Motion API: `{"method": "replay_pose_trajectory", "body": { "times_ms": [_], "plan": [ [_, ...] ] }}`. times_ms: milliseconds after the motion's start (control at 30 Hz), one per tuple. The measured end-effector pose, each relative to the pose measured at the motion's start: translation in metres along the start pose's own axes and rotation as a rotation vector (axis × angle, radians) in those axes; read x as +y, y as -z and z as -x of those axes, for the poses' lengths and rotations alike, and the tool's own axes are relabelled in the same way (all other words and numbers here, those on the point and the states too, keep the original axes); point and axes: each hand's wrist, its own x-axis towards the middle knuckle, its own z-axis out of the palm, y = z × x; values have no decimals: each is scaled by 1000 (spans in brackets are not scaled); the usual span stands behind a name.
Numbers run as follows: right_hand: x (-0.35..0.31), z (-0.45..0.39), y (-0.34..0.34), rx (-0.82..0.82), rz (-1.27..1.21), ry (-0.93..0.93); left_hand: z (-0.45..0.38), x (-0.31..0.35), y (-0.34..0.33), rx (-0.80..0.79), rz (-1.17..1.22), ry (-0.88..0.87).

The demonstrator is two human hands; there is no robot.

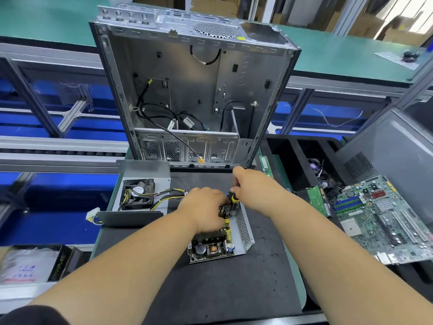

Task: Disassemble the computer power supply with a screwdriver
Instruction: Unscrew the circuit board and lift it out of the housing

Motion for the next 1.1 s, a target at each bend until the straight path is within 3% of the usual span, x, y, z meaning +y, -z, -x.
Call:
{"method": "replay_pose_trajectory", "body": {
  "times_ms": [233, 400, 467, 700, 967, 1100],
  "plan": [
    [-1, 4, 3, -35, -90, 88, 0, 1, 1, -9, 15, 12],
    [-2, 4, 1, 121, 317, 102, 0, 1, 2, -33, 20, 19],
    [-2, 2, 0, 153, 365, 69, 0, 1, 2, -32, 22, 22],
    [-5, 4, -2, 116, 15, 67, 1, 2, 3, -29, 25, 28],
    [-6, 7, -8, 163, 211, 96, 3, 3, 3, -15, 68, 33],
    [-6, 5, -7, 148, 145, 66, 1, 2, 4, -32, 41, 32]
  ]
}}
